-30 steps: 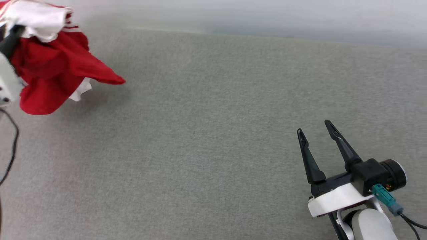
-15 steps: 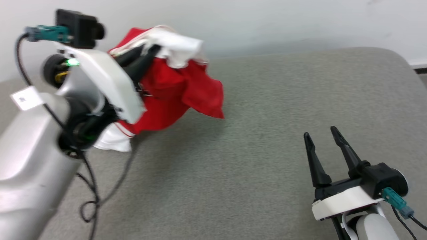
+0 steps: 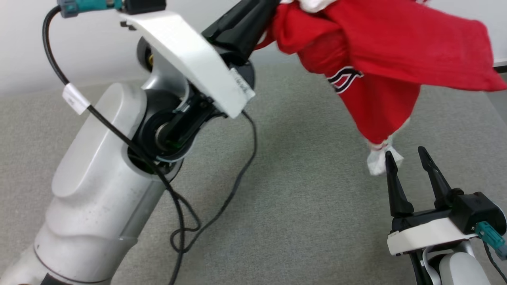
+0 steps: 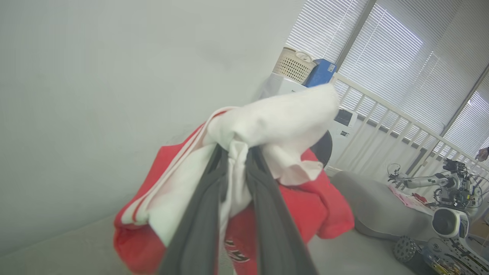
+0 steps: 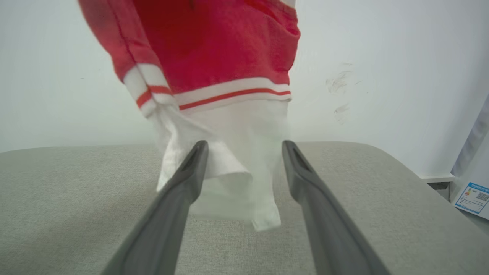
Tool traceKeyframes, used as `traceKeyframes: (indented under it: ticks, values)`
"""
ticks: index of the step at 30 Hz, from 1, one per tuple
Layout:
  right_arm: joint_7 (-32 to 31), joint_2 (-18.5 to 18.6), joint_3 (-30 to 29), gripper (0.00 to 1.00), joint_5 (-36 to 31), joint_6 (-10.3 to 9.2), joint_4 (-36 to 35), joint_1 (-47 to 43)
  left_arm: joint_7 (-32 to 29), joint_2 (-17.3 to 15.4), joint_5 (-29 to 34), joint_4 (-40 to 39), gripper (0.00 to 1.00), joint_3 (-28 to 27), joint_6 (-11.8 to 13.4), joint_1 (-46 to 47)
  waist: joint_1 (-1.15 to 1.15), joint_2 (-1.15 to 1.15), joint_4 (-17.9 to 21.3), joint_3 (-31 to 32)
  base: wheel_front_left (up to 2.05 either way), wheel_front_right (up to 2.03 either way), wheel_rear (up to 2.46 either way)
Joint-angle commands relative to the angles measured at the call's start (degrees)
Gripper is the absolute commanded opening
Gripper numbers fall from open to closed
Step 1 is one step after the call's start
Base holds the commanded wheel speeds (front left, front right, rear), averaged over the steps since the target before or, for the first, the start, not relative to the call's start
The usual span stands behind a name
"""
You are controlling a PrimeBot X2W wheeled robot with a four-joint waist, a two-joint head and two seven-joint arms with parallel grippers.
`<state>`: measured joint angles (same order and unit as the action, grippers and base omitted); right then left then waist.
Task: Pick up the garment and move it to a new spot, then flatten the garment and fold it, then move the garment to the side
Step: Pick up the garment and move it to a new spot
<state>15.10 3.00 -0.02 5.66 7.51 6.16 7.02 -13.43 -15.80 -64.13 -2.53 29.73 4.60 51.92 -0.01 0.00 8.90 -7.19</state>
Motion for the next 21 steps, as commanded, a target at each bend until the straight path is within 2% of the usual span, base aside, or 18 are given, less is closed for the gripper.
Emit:
traceKeyframes:
  ticks: [1, 6, 7, 9, 19, 20, 21]
  values:
    - [0.1, -0.2, 0.0, 1.0, 0.2, -0.05, -0.2, 0.7, 0.0, -1.2, -0.2, 1.2, 0.0, -0.4, 0.4, -2.5, 0.01, 0.0, -0.8, -0.8, 0.0, 0.0, 0.0]
    - [0.1, -0.2, 0.1, 1.0, 0.0, -0.05, -0.6, 1.6, 1.9, -5.1, -0.4, 5.8, 0.0, -0.8, -0.3, -11.3, 0.01, 0.0, -1.9, -3.0, 0.0, 0.0, 0.0]
    - [0.1, -0.2, 0.0, 1.0, -0.6, -0.05, -0.6, 2.1, 4.1, -6.9, -1.3, 9.8, 0.0, -1.6, -1.5, -17.3, 0.01, 0.0, -2.6, -4.4, 0.0, 0.0, 0.0]
    - [0.1, -0.2, 0.0, 1.0, -1.2, -0.05, -0.6, 2.4, 5.9, -7.9, -0.6, 13.4, 0.0, -1.8, -2.4, -20.1, 0.01, 0.0, -3.1, -5.2, 0.0, 0.0, 0.0]
    - [0.1, -0.2, 0.8, 1.0, -3.3, -0.05, -0.1, 3.4, 11.8, -7.6, 0.9, 30.0, 0.0, -1.4, -5.8, -23.7, 0.01, 0.0, -5.4, -7.0, 0.0, 0.0, 0.0]
    - [0.1, -0.2, 0.9, 1.0, -3.5, -0.05, 0.0, 3.5, 12.3, -7.3, 0.7, 31.8, 0.22, -1.6, -6.1, -23.3, 0.01, 0.0, -5.6, -6.9, 0.0, 0.0, 0.0]
    - [0.1, -0.2, 1.0, 1.0, -3.6, -0.05, 0.2, 3.5, 12.9, -7.0, 0.6, 33.6, 0.74, -1.8, -6.1, -22.9, 0.01, 0.0, -5.9, -6.9, 0.0, 0.0, 0.0]
